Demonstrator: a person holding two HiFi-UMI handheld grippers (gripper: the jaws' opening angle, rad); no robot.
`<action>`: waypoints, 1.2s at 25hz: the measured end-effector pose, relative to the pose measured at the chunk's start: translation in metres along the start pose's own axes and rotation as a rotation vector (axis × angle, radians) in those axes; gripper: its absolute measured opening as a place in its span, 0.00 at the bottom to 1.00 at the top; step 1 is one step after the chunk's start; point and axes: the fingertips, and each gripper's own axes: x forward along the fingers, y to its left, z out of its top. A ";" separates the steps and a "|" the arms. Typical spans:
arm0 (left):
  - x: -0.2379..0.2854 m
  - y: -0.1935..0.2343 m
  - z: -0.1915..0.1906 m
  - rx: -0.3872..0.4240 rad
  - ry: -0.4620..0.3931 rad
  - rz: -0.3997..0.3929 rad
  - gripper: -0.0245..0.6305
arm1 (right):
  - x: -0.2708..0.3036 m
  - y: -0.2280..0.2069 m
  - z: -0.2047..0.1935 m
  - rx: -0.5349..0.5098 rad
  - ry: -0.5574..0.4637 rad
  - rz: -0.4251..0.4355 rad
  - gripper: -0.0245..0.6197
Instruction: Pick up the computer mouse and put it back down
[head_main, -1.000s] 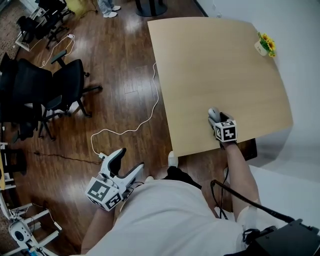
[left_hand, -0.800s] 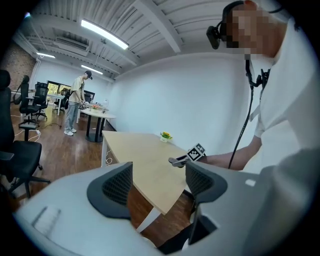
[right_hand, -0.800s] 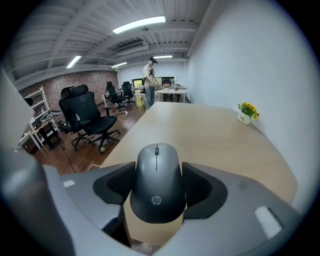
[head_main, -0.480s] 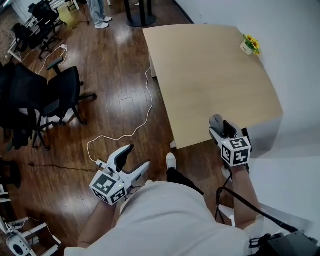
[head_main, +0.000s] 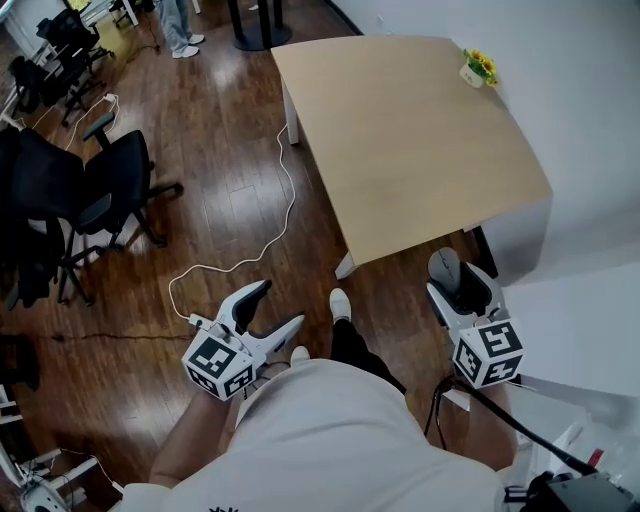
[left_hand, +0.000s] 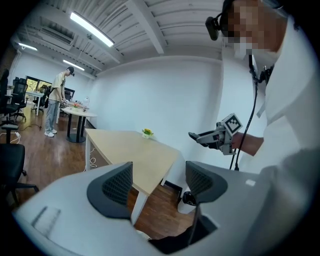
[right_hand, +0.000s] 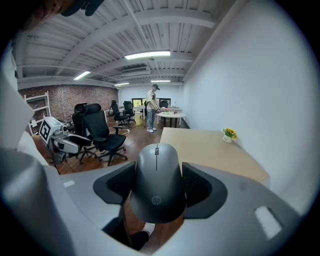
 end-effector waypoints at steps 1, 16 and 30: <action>-0.003 -0.002 -0.002 0.008 0.002 -0.003 0.52 | -0.007 0.005 -0.001 0.000 -0.004 -0.003 0.50; -0.015 -0.017 0.002 0.027 -0.014 -0.048 0.52 | -0.025 0.010 -0.006 0.036 -0.025 -0.038 0.50; 0.029 0.015 0.035 -0.031 -0.014 0.059 0.52 | 0.163 -0.104 -0.022 0.088 0.092 -0.035 0.50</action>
